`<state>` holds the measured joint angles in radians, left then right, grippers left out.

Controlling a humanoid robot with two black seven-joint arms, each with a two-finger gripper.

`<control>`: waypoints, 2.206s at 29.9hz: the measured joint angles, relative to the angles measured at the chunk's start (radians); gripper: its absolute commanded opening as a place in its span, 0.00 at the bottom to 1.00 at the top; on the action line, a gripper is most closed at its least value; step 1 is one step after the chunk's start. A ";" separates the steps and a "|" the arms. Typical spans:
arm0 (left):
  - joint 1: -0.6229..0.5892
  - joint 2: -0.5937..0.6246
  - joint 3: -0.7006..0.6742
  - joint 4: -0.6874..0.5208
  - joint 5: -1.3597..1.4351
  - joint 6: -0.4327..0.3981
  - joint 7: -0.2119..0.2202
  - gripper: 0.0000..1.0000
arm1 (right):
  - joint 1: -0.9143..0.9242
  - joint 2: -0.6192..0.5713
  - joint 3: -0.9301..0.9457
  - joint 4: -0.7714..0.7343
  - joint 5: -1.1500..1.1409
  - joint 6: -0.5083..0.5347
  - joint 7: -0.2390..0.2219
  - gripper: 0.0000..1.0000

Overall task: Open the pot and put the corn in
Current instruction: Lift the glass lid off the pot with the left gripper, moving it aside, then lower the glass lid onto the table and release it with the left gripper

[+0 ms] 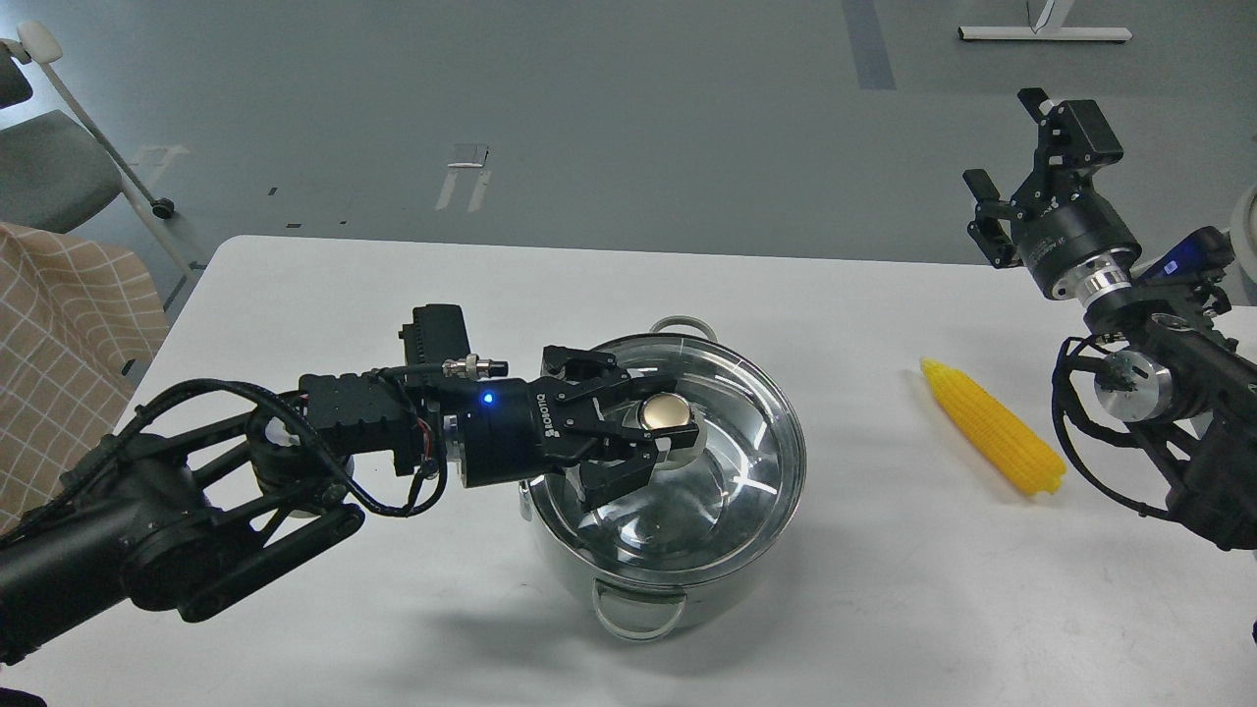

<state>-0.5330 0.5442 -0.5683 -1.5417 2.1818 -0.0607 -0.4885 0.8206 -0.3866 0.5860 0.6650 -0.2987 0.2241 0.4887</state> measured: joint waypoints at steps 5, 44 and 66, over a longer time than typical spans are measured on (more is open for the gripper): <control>-0.005 -0.005 -0.005 0.000 0.000 0.007 0.000 0.16 | 0.000 0.000 0.000 0.000 0.000 0.000 0.000 1.00; 0.104 0.444 -0.084 0.345 -0.287 0.351 0.000 0.18 | -0.010 -0.007 0.000 0.008 0.000 0.000 0.000 1.00; 0.215 0.127 -0.079 0.745 -0.419 0.548 0.000 0.28 | -0.032 -0.008 0.000 0.015 0.000 0.000 0.000 1.00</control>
<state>-0.3178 0.6716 -0.6470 -0.7963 1.7630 0.4874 -0.4888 0.7891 -0.3944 0.5859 0.6798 -0.2992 0.2237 0.4887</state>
